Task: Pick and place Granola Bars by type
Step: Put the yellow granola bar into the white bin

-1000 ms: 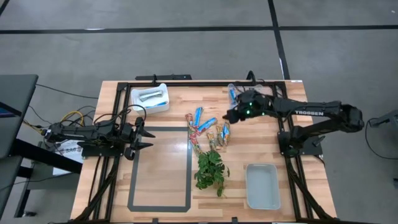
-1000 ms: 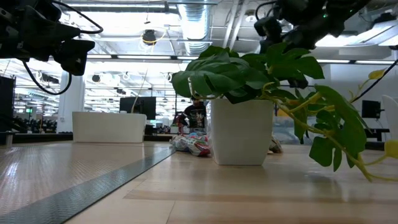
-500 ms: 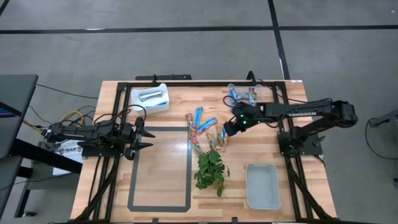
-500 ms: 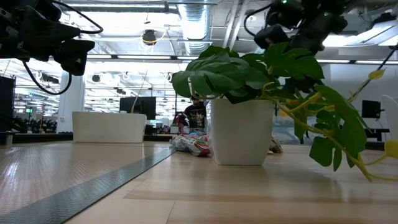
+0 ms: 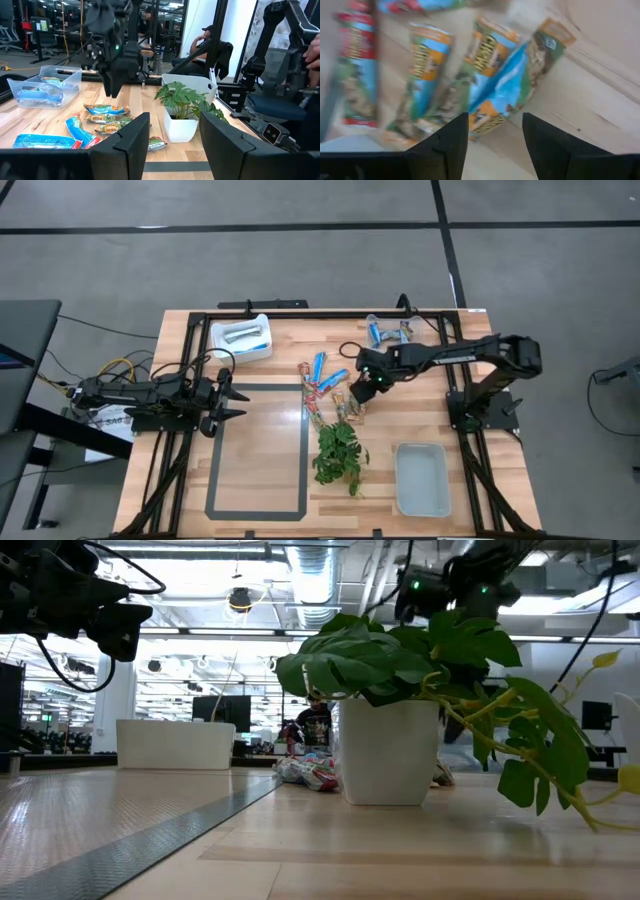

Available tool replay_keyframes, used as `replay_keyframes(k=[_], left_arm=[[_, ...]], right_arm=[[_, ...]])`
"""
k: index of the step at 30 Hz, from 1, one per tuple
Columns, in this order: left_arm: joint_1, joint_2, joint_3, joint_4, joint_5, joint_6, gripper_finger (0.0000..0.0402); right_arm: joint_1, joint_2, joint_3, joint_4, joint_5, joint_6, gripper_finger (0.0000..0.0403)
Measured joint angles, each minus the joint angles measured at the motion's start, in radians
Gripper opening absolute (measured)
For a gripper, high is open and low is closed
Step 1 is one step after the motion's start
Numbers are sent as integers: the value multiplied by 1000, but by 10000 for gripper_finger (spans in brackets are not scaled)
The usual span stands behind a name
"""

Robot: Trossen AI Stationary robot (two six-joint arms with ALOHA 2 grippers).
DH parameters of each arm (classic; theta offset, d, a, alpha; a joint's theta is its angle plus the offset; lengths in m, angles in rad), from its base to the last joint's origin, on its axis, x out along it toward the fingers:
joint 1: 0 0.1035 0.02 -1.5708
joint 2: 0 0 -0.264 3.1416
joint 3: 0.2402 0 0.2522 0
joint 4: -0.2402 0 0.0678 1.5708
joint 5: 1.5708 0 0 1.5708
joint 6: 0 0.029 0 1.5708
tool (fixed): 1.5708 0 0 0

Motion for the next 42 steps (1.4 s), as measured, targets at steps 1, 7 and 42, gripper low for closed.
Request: replay_keyframes(k=[1, 7, 42], left_arm=[[0, 0, 0, 0, 0, 0, 164], [0, 0, 0, 0, 0, 0, 164], [0, 0, 0, 0, 0, 0, 164]], right_arm=[[0, 12, 0, -2, 0, -8, 175], [-2, 73, 0, 2, 50, -14, 173], [0, 153, -1, 181, -57, -103, 10]])
